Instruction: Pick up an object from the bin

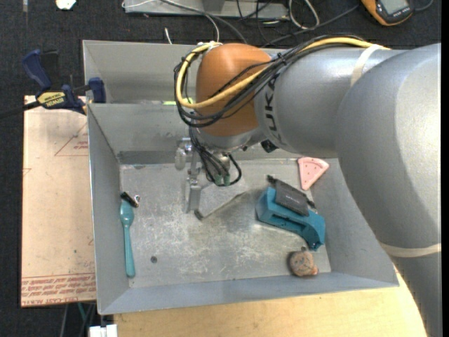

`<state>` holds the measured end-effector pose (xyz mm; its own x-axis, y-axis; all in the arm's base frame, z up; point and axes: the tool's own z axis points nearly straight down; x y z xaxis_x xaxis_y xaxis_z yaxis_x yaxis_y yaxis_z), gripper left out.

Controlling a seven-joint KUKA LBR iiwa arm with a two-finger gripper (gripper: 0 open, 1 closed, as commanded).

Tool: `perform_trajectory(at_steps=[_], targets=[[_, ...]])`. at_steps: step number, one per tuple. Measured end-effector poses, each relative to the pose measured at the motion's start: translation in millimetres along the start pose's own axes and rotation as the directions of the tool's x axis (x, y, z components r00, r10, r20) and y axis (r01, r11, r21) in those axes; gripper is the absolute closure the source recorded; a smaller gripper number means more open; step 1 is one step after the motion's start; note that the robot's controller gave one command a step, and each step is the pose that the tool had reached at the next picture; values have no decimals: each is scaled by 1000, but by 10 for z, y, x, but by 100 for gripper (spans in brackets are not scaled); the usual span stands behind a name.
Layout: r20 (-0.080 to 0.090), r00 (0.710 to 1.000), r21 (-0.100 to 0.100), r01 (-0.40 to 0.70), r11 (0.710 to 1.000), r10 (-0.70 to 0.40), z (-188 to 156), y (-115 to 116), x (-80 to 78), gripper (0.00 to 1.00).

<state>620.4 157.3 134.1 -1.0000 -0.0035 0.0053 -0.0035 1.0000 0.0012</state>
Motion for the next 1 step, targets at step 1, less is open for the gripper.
perform_trajectory(at_steps=[1], targets=[[6, 1000, -1, -3, 1000, 3, -50, -7, -13, 0]])
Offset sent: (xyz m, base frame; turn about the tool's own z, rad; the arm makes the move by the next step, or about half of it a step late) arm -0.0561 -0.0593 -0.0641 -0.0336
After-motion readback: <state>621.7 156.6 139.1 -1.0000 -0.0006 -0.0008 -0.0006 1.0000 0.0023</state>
